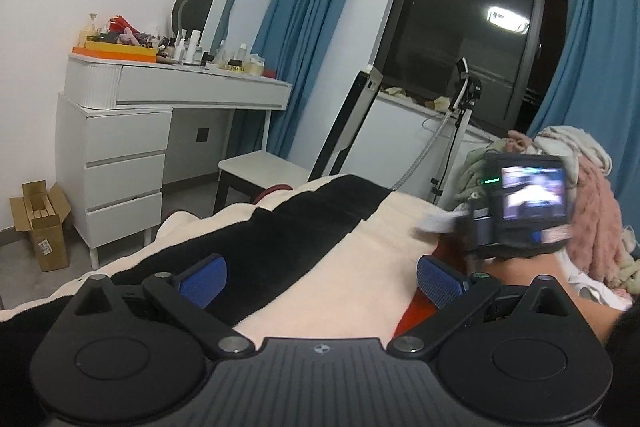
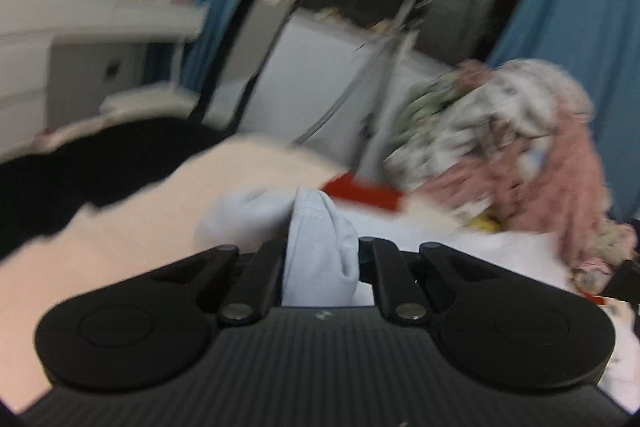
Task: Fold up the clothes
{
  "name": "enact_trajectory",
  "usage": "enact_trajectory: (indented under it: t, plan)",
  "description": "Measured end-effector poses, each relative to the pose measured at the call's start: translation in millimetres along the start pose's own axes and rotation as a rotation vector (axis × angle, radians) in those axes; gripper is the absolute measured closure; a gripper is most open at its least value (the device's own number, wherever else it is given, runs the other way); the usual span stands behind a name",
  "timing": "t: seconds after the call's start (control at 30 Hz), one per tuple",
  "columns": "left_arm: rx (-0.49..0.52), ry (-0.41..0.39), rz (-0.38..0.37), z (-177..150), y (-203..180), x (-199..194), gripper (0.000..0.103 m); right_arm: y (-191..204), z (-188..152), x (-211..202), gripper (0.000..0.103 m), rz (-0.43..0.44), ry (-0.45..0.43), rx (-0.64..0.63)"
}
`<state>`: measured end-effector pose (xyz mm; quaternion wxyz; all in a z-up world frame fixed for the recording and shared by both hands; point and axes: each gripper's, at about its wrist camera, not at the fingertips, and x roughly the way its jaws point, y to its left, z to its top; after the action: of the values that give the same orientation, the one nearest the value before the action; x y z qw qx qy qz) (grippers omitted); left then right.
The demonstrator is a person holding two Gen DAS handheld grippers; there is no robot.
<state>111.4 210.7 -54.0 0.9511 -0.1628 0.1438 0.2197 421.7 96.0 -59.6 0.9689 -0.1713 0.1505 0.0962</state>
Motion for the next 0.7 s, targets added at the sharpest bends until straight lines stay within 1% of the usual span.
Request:
enact_trajectory:
  t: [0.1, 0.23, 0.33, 0.43, 0.53, 0.57, 0.63, 0.67, 0.7]
  plan:
    - [0.009, -0.009, -0.022, 2, -4, -8, 0.001, -57, 2, -27, 0.095, -0.096, -0.087, 0.121]
    - [0.055, -0.024, -0.069, -1, -17, -24, 0.000, -140, -14, -56, 0.095, -0.229, -0.148, 0.241]
    - [0.108, -0.008, -0.128, -9, -31, -26, 0.000, -200, -41, -64, 0.095, -0.305, -0.120, 0.355]
    - [0.176, 0.034, -0.199, -21, -50, -24, 0.000, -241, -81, -57, 0.095, -0.336, -0.040, 0.469]
    - [0.234, 0.058, -0.250, -36, -69, -24, 0.000, -281, -120, -51, 0.092, -0.361, 0.039, 0.581]
    - [0.244, 0.069, -0.263, -41, -74, -22, 0.000, -284, -129, -46, 0.089, -0.340, 0.055, 0.600]
    - [0.263, 0.088, -0.277, -49, -83, -15, 0.000, -288, -144, -39, 0.069, -0.295, 0.091, 0.617]
    - [0.276, 0.090, -0.284, -52, -86, -14, 0.000, -288, -146, -39, 0.040, -0.278, 0.090, 0.613]
    - [0.289, 0.092, -0.290, -55, -90, -12, 0.000, -288, -148, -38, 0.018, -0.261, 0.088, 0.609]
